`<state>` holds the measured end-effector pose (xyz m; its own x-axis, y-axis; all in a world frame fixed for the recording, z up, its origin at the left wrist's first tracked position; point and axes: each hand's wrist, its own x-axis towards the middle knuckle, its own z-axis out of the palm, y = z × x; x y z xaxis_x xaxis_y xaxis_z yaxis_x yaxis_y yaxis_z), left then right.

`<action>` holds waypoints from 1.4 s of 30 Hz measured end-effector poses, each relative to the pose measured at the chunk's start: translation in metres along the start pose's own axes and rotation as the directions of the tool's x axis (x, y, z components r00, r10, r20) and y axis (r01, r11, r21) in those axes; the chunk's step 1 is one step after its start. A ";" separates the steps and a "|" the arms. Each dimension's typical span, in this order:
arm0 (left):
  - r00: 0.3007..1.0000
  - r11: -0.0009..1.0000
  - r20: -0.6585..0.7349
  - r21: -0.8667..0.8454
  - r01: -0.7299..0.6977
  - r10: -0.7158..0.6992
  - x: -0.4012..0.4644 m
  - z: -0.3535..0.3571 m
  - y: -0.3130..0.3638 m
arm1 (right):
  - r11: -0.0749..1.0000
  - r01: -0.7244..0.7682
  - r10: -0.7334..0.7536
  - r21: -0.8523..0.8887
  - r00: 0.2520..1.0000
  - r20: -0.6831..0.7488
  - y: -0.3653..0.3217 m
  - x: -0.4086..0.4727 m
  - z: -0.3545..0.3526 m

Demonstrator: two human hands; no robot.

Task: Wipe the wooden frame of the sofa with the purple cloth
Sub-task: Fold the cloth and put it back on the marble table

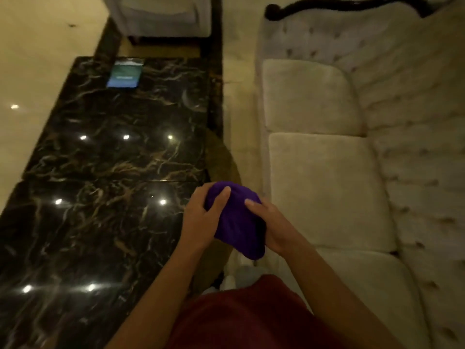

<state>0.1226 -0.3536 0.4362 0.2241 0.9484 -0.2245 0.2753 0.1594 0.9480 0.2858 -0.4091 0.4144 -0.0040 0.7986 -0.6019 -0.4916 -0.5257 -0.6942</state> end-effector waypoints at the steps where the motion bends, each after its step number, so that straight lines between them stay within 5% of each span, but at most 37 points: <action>1: 0.999 1.000 -0.054 0.018 0.005 -0.004 0.004 -0.010 -0.004 | 0.997 -0.014 0.016 -0.071 1.000 0.025 -0.004 0.012 0.006; 8: 0.899 0.988 -0.411 -0.070 0.135 -0.152 0.015 -0.056 -0.016 | 0.832 0.134 0.010 -0.538 0.967 0.256 -0.047 0.089 0.056; 13: 0.787 0.986 -0.597 -0.056 0.155 -0.157 0.003 -0.066 -0.013 | 0.760 0.156 0.122 -0.631 0.919 0.375 -0.062 0.143 0.079; 17: 0.637 0.976 -0.757 -0.006 0.216 -0.146 -0.034 -0.082 -0.015 | 0.579 0.241 0.246 -0.779 0.859 0.449 -0.040 0.175 0.111; 21: 0.460 0.952 -0.859 -0.091 0.292 -0.223 -0.073 -0.093 -0.029 | 0.467 0.363 0.361 -0.806 0.754 0.548 0.005 0.179 0.147; 23: 0.356 0.937 -0.897 -0.147 0.317 -0.262 -0.089 -0.097 -0.038 | 0.397 0.405 0.355 -0.823 0.760 0.545 0.027 0.177 0.160; 25: 0.273 0.926 -0.918 -0.193 0.325 -0.287 -0.104 -0.101 -0.047 | 0.394 0.334 0.441 -0.856 0.749 0.495 0.048 0.172 0.172; 29: 0.163 0.900 -0.912 -0.320 0.297 -0.378 -0.128 -0.111 -0.065 | 0.394 0.013 0.742 -0.919 0.585 0.326 0.083 0.146 0.188; 34: 0.206 0.831 -0.805 -0.541 0.131 -0.556 -0.137 -0.120 -0.096 | 0.399 -0.167 0.812 -0.902 0.522 0.263 0.126 0.113 0.209; 38: 0.314 0.712 -0.667 -0.701 0.045 -0.676 -0.135 -0.147 -0.125 | 0.576 -0.440 0.770 -0.689 0.575 0.276 0.142 0.114 0.228; 42: 0.467 0.709 -0.596 -0.699 0.099 -0.653 -0.143 -0.178 -0.153 | 0.679 -0.410 0.668 -0.609 0.689 0.280 0.153 0.127 0.248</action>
<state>-0.1183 -0.4644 0.3632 -0.6327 0.5021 -0.5896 -0.4359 0.3983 0.8070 -0.0066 -0.3152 0.3292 -0.5753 0.2815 -0.7680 0.1980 -0.8630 -0.4647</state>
